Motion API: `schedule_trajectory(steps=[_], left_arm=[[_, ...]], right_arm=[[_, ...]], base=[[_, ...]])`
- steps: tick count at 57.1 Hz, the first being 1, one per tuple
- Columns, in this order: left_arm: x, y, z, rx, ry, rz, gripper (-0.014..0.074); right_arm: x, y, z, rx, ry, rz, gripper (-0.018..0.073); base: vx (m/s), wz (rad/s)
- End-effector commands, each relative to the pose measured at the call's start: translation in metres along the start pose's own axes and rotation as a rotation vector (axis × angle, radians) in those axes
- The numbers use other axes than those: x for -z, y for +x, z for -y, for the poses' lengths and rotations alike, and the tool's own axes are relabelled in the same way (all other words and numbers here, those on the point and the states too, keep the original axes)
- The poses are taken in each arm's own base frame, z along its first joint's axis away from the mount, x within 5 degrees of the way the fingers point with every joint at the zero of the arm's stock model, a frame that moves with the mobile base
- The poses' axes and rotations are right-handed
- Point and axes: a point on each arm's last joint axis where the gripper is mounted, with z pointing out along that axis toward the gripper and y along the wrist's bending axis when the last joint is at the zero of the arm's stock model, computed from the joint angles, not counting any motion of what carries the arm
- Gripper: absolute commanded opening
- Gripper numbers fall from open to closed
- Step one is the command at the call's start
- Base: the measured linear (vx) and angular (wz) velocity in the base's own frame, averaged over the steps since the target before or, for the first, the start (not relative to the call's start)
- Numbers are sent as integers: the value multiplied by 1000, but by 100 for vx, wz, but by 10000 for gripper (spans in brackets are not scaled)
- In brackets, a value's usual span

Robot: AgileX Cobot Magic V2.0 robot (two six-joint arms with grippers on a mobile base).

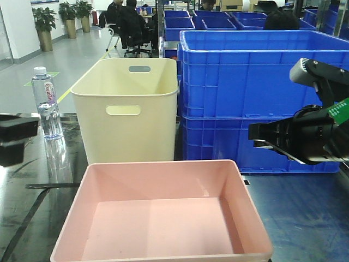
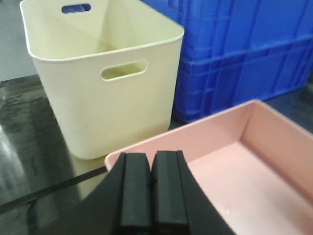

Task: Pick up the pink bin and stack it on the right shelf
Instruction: 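Open both grippers and lift them away from the pink bin rims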

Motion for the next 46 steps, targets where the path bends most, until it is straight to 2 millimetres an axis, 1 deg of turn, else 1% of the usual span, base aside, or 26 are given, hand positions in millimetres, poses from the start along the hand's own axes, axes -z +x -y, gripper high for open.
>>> schedule_trajectory(steps=[1, 4, 8, 9, 10, 11, 12, 13, 15, 18, 19, 24, 27, 28, 29, 31, 35, 38, 44, 46], left_arm=[[23, -5, -2, -6, -72, 88, -8], [32, 5, -3, 18, -116, 105, -8], [44, 29, -5, 37, -181, 137, -8], [47, 37, -5, 42, -196, 152, -8], [47, 50, -6, 48, -208, 153, -8], [52, 54, -5, 52, -218, 183, -8], [52, 65, -5, 57, -224, 178, -8], [57, 70, -4, 62, -230, 209, -8], [62, 85, -3, 71, -242, 236, -8], [70, 114, -2, 88, -263, 278, -8], [71, 121, -2, 91, -269, 284, -8], [82, 167, -2, 102, -334, 297, -8], [84, 192, -1, 120, -372, 281, -8], [87, 198, 0, 120, -381, 292, -8], [86, 207, 0, 127, -393, 280, -8], [89, 220, 1, 147, -407, 293, -8], [88, 246, 4, 196, -410, 305, -8], [85, 260, 5, 217, -409, 308, -8], [67, 290, 3, 294, -392, 233, -8], [66, 292, 3, 331, -382, 224, -8]], right_arm=[[19, -18, -4, 6, -16, 130, -13], [19, -18, -4, 6, -16, 130, -13], [19, -18, -4, 6, -16, 130, -13], [19, -18, -4, 6, -16, 130, -13], [19, -18, -4, 6, -16, 130, -13], [19, -18, -4, 6, -16, 130, -13], [19, -18, -4, 6, -16, 130, -13], [19, -18, -4, 6, -16, 130, -13], [19, -18, -4, 6, -16, 130, -13], [19, -18, -4, 6, -16, 130, -13], [19, -18, -4, 6, -16, 130, -13], [19, -18, -4, 6, -16, 130, -13], [19, -18, -4, 6, -16, 130, -13], [19, -18, -4, 6, -16, 130, -13], [19, -18, -4, 6, -16, 130, -13], [19, -18, -4, 6, -16, 130, -13], [19, -18, -4, 7, -16, 130, -13], [19, -18, -4, 7, -16, 130, -13], [19, -17, -4, 7, -16, 127, -13], [18, -18, -4, 7, -16, 128, -13]], base=[[0, 0], [0, 0], [0, 0], [0, 0], [0, 0], [0, 0], [0, 0], [0, 0], [0, 0], [0, 0], [0, 0], [0, 0], [0, 0], [0, 0], [0, 0], [0, 0], [0, 0], [0, 0], [0, 0], [0, 1]])
